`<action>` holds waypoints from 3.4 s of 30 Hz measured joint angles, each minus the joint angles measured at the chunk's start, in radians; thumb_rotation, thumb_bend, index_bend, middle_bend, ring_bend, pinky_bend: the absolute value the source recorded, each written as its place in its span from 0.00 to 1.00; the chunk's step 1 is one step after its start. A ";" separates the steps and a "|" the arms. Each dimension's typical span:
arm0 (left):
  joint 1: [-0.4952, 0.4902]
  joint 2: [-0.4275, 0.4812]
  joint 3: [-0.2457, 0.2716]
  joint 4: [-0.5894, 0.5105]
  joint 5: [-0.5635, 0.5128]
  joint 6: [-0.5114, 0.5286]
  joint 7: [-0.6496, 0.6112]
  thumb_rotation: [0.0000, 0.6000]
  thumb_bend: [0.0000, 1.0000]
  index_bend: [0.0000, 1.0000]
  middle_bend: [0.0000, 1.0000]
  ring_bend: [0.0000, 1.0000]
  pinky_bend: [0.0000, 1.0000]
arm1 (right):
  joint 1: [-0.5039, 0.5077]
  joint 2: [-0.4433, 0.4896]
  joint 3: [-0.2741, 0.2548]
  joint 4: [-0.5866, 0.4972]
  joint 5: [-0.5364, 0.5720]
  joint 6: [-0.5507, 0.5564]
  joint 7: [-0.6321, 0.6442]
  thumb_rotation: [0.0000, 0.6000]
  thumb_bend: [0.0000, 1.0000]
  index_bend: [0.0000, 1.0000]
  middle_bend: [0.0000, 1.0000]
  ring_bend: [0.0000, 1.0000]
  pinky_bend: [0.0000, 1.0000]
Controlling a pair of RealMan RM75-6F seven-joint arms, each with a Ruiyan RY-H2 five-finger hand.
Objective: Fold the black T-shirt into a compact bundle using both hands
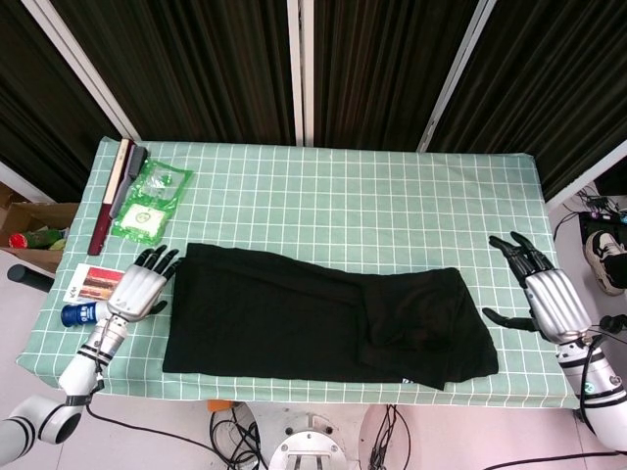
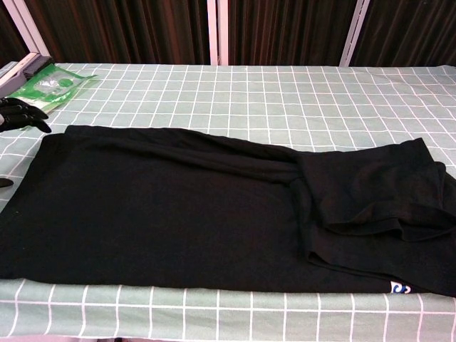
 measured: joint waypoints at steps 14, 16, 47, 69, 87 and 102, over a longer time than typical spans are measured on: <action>-0.038 0.006 0.023 -0.042 0.018 -0.031 -0.080 1.00 0.15 0.20 0.10 0.07 0.17 | -0.013 -0.021 0.000 0.018 -0.001 -0.007 0.004 1.00 0.07 0.06 0.17 0.01 0.20; -0.043 0.002 0.024 -0.042 0.021 -0.031 -0.102 1.00 0.15 0.21 0.10 0.07 0.17 | -0.015 -0.023 0.000 0.019 0.000 -0.009 0.005 1.00 0.07 0.06 0.17 0.01 0.20; -0.061 -0.044 0.092 0.075 0.082 0.016 -0.455 1.00 0.36 0.47 0.16 0.07 0.16 | -0.039 -0.071 -0.001 0.049 0.015 -0.017 -0.022 1.00 0.07 0.06 0.17 0.01 0.19; -0.068 0.006 0.041 -0.027 0.031 0.035 -0.361 1.00 0.60 0.64 0.25 0.10 0.16 | -0.041 -0.110 0.000 0.116 -0.021 0.005 0.056 1.00 0.07 0.08 0.17 0.01 0.19; -0.092 0.130 -0.118 -0.045 -0.203 -0.040 -0.312 1.00 0.62 0.64 0.25 0.10 0.16 | -0.032 -0.122 0.010 0.143 -0.026 0.014 0.096 1.00 0.07 0.09 0.17 0.01 0.18; -0.093 0.202 -0.156 -0.209 -0.248 -0.040 -0.204 1.00 0.62 0.64 0.25 0.10 0.16 | -0.041 -0.128 0.013 0.156 -0.029 0.042 0.113 1.00 0.07 0.09 0.17 0.01 0.18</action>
